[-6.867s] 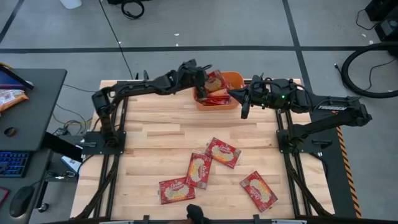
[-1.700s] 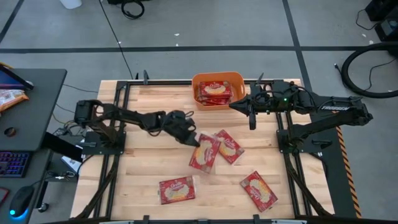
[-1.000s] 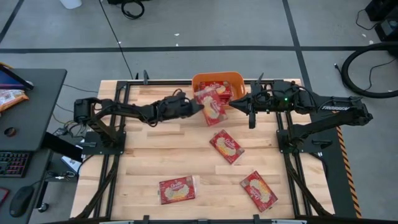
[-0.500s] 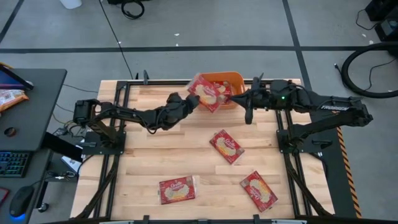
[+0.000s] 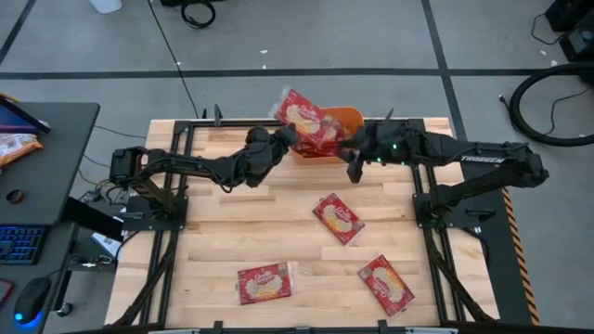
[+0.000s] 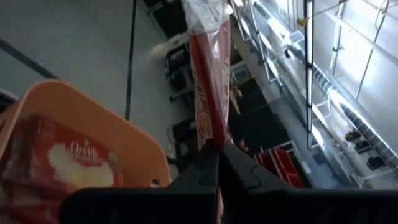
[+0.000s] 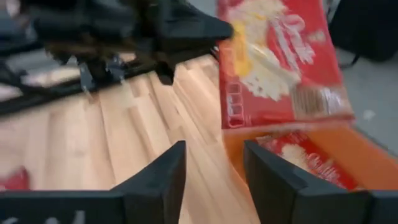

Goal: Sort popcorn bags into baskets
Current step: Put the popcorn pack into the orange bin

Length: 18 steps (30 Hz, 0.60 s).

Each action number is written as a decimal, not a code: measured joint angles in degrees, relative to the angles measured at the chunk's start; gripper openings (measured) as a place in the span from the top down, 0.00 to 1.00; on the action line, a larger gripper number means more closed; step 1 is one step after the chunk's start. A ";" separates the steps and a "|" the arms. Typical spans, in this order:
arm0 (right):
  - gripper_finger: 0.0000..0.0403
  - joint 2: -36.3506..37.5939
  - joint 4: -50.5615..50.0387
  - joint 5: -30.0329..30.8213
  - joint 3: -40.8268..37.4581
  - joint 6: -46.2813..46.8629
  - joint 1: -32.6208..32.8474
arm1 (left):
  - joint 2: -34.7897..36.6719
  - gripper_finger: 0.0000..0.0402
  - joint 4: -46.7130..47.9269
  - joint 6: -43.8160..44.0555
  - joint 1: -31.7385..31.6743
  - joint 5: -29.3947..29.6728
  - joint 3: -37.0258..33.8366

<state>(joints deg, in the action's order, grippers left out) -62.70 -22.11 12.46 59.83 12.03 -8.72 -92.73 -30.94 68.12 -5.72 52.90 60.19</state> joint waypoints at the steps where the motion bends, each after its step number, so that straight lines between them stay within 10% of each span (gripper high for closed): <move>1: 0.58 0.00 0.07 -0.34 0.00 1.31 -0.91 | 0.00 0.99 -0.82 -0.54 0.03 0.59 0.01; 18: 0.56 0.05 21.37 -29.57 -9.52 22.09 -21.57 | -0.04 0.99 -8.18 -6.14 0.20 1.14 0.03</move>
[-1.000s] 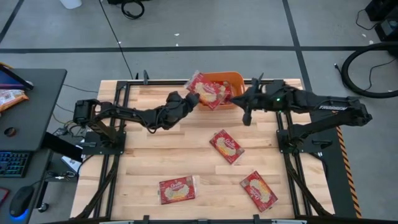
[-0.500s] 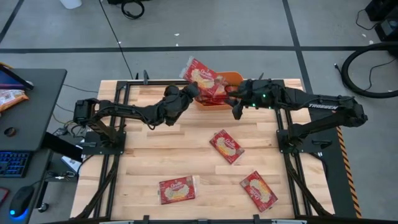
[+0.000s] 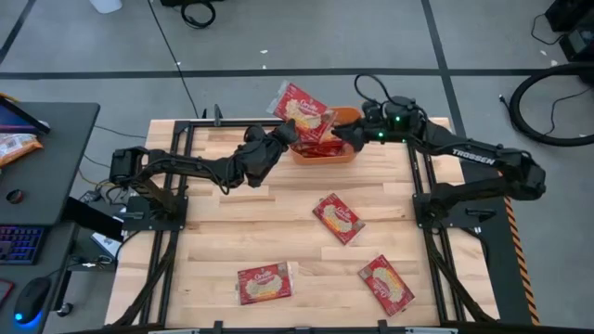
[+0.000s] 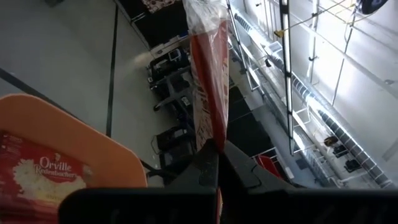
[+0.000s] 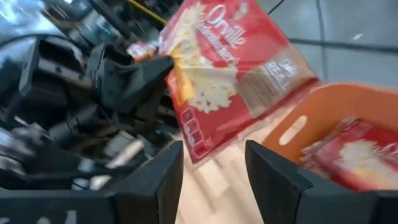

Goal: Sort popcorn bags into baskets
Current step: Put the popcorn pack into the orange bin

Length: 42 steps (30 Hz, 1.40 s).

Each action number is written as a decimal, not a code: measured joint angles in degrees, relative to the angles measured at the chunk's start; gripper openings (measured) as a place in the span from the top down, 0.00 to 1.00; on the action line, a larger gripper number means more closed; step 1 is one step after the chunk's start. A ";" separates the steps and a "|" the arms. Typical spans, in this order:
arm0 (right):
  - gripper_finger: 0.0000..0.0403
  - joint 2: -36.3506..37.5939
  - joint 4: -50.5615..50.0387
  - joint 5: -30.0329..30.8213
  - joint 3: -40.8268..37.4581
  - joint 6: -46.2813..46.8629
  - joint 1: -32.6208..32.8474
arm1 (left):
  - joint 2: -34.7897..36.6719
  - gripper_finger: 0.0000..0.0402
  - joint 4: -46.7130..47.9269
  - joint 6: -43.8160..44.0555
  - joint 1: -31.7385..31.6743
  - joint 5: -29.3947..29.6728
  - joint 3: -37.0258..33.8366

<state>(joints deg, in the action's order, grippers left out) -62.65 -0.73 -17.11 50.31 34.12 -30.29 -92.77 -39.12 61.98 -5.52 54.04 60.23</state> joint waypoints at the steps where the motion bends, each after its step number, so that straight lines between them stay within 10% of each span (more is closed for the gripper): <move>1: 0.56 -0.02 2.02 -1.29 -1.32 2.11 -0.87 | 0.00 0.99 -0.47 -0.33 0.00 -0.02 0.00; 28: 0.57 -14.90 56.27 -8.31 -14.63 28.76 -6.61 | 0.00 0.98 -3.01 -2.73 0.04 -2.66 0.00; 42: 0.97 -16.86 57.97 -8.47 -14.63 26.24 -6.64 | 0.02 0.97 1.39 -4.42 -0.04 -2.84 -0.02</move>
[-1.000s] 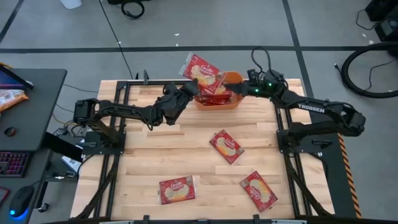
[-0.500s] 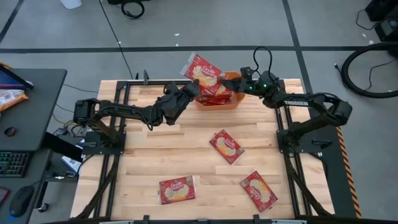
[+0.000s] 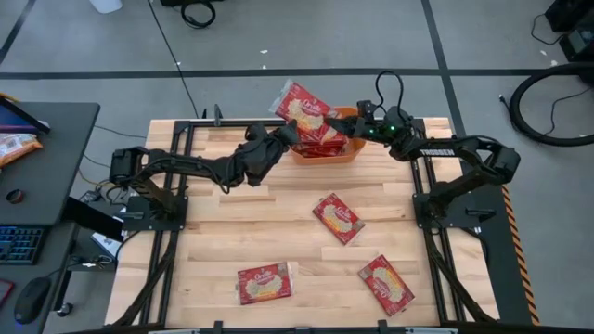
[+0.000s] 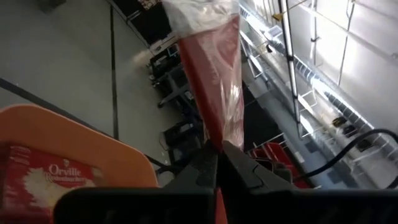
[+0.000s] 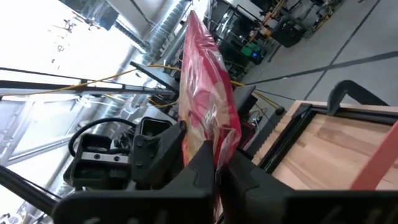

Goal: Sort popcorn bags into baskets
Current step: Put the popcorn pack into the orange bin

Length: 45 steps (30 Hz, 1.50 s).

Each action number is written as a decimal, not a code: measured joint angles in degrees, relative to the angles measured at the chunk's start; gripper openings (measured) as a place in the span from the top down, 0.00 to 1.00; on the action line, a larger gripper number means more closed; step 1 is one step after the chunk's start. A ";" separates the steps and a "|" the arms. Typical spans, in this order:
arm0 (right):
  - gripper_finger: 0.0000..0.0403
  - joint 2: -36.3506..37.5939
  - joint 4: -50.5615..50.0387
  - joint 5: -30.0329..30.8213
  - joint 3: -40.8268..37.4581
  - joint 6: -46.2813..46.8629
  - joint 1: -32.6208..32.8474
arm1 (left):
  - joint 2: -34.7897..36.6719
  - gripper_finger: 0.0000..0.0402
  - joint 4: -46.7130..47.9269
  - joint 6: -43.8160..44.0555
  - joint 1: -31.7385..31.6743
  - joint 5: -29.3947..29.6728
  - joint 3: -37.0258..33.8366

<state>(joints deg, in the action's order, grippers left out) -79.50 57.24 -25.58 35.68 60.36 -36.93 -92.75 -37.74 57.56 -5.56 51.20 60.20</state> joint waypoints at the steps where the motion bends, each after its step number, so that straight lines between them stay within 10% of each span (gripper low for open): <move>1: 0.97 0.00 -0.09 0.00 0.00 0.05 0.02 | 0.00 0.96 0.02 -0.39 0.00 -0.03 0.00; 10: 0.98 0.24 -0.09 -4.55 0.00 0.93 -2.30 | 0.10 0.74 -0.11 -5.70 0.13 -1.04 0.00; 20: 0.98 3.84 -5.94 -12.59 0.00 5.03 -11.04 | 1.54 0.66 11.31 -10.66 0.37 -17.52 -0.04; 30: 0.98 5.48 -34.01 -14.68 1.53 -5.36 -14.48 | 6.03 0.66 37.28 -8.85 0.66 -32.60 -0.02; 37: 0.98 3.29 -69.08 -6.87 16.10 -26.94 -14.09 | 7.65 0.66 38.14 -10.84 0.63 -34.41 0.00; 45: 0.98 -5.43 -81.18 -8.06 29.01 -35.15 -15.48 | 8.34 0.66 38.59 -10.89 0.68 -35.80 -0.04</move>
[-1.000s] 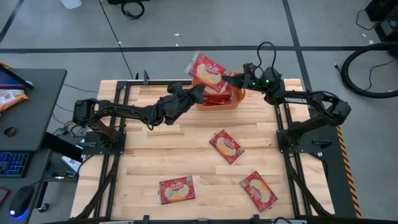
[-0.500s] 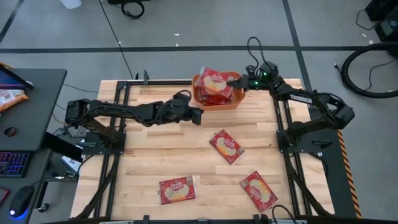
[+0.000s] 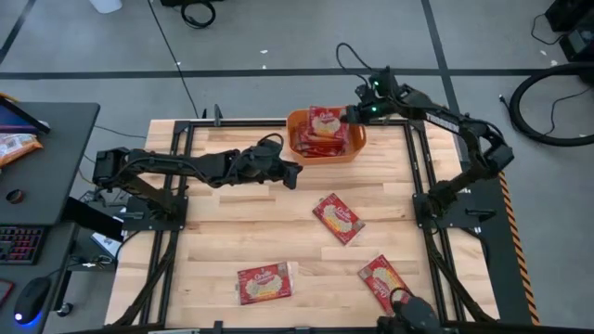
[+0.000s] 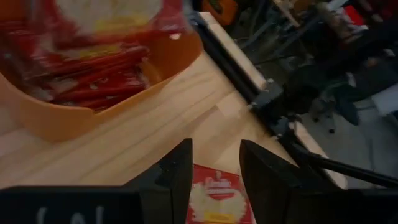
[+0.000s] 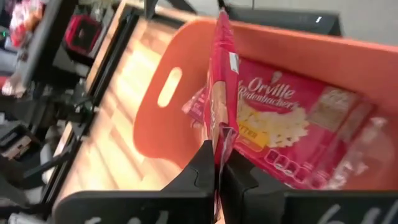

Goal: Sort popcorn bags into baskets
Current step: Put the popcorn pack into the orange bin

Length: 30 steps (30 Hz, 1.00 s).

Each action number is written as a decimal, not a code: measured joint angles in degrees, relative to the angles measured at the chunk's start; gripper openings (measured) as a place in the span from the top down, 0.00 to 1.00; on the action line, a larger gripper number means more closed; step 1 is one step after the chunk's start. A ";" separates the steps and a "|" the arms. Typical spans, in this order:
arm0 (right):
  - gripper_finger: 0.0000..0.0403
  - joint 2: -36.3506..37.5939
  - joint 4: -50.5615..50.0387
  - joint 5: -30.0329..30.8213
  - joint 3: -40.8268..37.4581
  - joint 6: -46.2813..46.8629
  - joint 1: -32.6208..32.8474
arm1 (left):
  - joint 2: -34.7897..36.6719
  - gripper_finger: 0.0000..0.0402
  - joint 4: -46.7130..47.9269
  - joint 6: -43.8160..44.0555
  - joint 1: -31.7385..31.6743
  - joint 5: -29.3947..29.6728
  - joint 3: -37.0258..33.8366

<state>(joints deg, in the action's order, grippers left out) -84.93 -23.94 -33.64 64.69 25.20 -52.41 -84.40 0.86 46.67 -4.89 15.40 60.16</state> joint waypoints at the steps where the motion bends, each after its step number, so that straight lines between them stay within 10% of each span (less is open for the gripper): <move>1: 0.98 -1.19 -0.76 -0.97 0.86 -0.54 0.03 | 0.25 0.66 -0.57 -0.02 0.00 -0.92 0.00; 30: 0.70 -5.83 -7.88 14.55 4.30 -14.22 -0.32 | 5.75 0.66 -1.28 -5.77 6.74 -6.26 0.04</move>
<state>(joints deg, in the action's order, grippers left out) -90.76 -31.82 -19.09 68.99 10.98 -52.73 -78.65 -0.42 40.91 1.86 9.14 60.20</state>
